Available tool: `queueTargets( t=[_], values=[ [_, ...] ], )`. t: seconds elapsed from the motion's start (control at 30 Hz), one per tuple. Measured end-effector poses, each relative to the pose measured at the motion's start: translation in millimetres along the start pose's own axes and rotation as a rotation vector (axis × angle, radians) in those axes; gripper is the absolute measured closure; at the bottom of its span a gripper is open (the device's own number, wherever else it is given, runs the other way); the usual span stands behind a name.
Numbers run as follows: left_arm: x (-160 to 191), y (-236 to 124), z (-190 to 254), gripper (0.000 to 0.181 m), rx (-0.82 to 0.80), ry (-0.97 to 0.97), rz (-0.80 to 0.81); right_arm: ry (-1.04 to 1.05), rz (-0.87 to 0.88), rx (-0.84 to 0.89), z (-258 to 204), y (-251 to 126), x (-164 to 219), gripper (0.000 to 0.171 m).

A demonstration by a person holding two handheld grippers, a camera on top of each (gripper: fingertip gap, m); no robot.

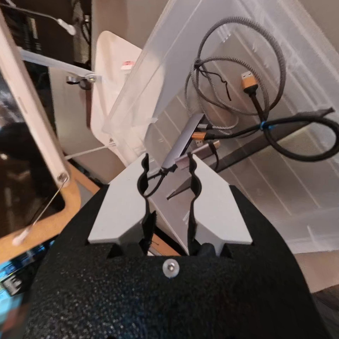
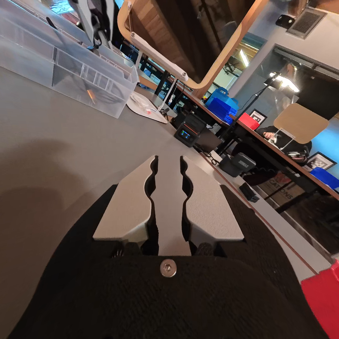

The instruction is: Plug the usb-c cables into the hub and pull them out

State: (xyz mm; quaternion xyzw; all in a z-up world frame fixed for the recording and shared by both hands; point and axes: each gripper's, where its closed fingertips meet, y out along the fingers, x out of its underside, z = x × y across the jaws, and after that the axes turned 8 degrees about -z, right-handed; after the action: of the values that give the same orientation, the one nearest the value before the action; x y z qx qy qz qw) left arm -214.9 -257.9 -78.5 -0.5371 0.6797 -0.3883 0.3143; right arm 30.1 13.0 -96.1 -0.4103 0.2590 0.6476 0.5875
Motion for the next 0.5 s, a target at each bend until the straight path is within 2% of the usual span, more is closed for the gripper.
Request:
queueTargets(
  t=[0.03,0.17,0.33,0.5],
  values=[
    [-6,4,1,0.139,0.05,0.0,-0.003,0.002,-0.003,-0.005,-1,1,1,0.148],
    [-24,24,8,0.142,0.269,-0.007,-0.081,0.009,-0.01,-0.015,-2,1,3,0.149],
    [0,62,16,0.145,0.42,0.068,-0.404,0.015,-0.02,-0.015,0,2,6,0.149],
    [17,75,24,0.141,0.492,0.116,-0.599,0.024,-0.019,-0.015,1,2,7,0.149]
  ],
)
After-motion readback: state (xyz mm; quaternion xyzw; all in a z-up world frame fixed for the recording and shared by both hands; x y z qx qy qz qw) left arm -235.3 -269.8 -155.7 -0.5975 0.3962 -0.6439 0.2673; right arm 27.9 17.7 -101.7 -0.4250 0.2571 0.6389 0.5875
